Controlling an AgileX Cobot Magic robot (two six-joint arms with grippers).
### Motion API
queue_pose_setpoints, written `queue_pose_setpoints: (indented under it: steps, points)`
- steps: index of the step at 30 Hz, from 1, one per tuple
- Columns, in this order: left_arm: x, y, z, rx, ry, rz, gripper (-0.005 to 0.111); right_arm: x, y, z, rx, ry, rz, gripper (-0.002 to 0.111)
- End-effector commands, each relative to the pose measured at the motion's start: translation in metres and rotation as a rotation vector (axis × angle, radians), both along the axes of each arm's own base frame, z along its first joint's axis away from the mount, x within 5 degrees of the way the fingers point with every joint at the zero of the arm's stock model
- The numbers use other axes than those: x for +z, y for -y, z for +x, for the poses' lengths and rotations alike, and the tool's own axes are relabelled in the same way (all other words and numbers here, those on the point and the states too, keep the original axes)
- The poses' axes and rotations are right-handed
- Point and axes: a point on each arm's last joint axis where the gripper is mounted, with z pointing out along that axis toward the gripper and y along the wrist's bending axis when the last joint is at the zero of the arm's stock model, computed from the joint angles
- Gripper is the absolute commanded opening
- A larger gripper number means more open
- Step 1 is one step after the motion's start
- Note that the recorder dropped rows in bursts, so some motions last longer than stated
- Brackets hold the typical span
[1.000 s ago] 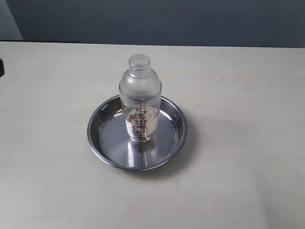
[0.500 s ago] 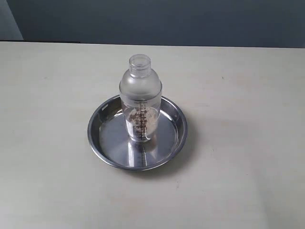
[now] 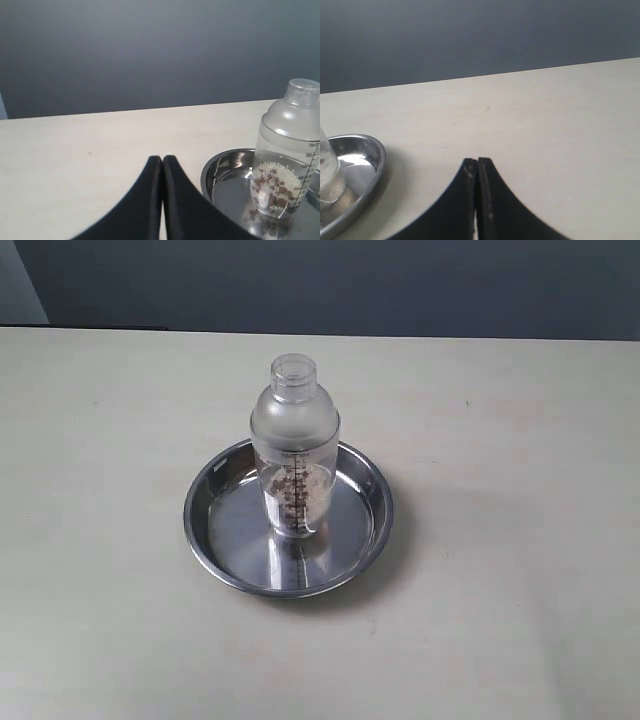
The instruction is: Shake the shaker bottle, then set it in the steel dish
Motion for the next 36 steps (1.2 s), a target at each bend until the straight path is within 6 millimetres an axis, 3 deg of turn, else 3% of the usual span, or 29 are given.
queue_pose_setpoints:
  steps: [1, 17, 36]
  points:
    - [-0.012, -0.001, 0.002, 0.023, -0.021, -0.016, 0.000, 0.001, 0.000, 0.001, 0.002, 0.009, -0.005, -0.001]
    - [-0.050, 0.001, 0.010, 0.014, -0.064, -0.026, 0.000, 0.000, 0.000, 0.000, 0.002, 0.007, -0.005, -0.001]
    - [-0.049, 0.001, 0.010, 0.014, -0.058, -0.030, 0.000, 0.001, 0.000, 0.001, 0.002, 0.009, -0.005, -0.001]
